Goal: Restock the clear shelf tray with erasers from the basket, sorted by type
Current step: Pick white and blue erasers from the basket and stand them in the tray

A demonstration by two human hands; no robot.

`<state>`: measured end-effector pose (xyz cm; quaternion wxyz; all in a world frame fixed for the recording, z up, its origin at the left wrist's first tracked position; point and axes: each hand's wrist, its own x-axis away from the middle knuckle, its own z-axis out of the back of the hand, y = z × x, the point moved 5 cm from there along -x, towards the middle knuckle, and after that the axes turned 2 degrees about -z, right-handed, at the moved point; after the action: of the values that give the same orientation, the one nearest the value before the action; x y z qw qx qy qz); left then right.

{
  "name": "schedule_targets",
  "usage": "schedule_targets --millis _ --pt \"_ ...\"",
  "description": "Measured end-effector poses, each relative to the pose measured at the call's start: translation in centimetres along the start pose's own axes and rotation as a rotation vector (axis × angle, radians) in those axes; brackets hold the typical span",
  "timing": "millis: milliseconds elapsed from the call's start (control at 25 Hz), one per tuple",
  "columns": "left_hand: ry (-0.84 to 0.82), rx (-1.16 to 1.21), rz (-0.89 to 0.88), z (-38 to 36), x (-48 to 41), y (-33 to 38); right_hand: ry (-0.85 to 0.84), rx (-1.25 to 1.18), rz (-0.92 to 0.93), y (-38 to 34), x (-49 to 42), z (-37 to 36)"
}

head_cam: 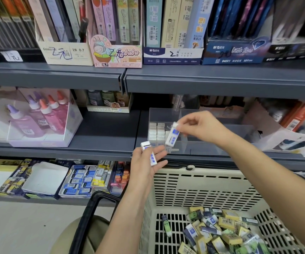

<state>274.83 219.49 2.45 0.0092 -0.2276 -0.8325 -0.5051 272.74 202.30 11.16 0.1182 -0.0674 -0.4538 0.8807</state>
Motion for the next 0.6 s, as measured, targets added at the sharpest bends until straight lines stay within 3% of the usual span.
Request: schedule_targets --millis 160,440,600 --pt "-0.012 -0.127 -0.134 0.3 0.1 0.3 0.202 0.212 -0.072 0.3 -2.8 1.5" --pt "0.083 -0.173 -0.218 1.3 -0.3 0.7 0.083 0.389 -0.116 2.6 -5.0 -1.6" --pt "0.044 -0.240 -0.238 1.0 -0.4 0.8 -0.041 0.558 -0.055 3.0 -4.9 -3.1"
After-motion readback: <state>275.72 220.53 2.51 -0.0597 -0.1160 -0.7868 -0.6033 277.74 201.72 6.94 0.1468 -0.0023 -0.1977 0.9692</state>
